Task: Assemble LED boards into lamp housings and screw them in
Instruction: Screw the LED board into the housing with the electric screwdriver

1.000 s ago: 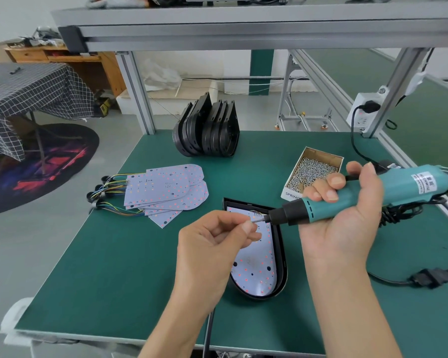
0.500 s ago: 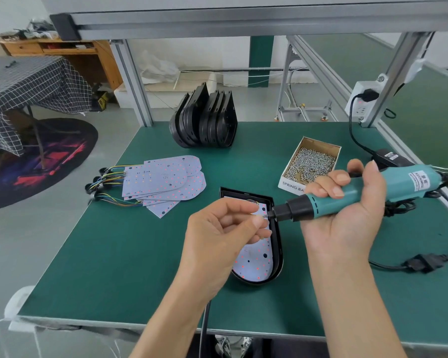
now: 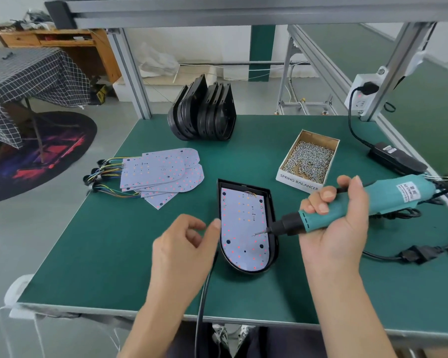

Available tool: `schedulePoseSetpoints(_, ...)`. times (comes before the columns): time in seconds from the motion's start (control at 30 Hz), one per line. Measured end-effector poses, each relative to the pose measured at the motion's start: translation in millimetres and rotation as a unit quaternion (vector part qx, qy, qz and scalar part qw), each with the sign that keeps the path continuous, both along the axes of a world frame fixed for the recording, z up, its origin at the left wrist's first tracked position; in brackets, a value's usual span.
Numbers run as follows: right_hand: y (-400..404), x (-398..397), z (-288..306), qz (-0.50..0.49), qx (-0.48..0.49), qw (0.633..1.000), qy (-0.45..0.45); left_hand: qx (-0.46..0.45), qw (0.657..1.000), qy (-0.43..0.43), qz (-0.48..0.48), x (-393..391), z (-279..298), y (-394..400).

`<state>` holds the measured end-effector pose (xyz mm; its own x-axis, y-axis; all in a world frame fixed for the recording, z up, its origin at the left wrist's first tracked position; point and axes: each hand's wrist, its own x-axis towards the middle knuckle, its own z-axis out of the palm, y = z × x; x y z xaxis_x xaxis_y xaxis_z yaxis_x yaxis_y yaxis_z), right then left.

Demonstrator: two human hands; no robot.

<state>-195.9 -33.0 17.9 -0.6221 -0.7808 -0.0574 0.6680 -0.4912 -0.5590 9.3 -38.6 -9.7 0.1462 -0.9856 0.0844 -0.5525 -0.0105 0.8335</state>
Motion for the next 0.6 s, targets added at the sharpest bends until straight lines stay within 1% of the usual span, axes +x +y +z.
schedulePoseSetpoints(0.07,1.9,4.0,-5.3,-0.006,0.017,1.0,0.022,0.048,0.998,-0.034,-0.037,-4.9,-5.3,-0.2)
schedulePoseSetpoints(0.17,4.0,8.4,-10.3,-0.014,0.022,0.998,0.05,0.086,0.993,-0.049,-0.059,-12.8,-9.9,-3.8)
schedulePoseSetpoints(0.4,3.5,13.9,-13.2,-0.024,0.019,0.995,0.099,0.096,0.991,-0.055,-0.071,-21.4,-11.1,-13.0)
schedulePoseSetpoints(0.6,5.1,18.3,-13.5,-0.029,0.028,0.993,0.111,0.087,0.994,-0.021,-0.066,-24.8,-13.3,-12.8)
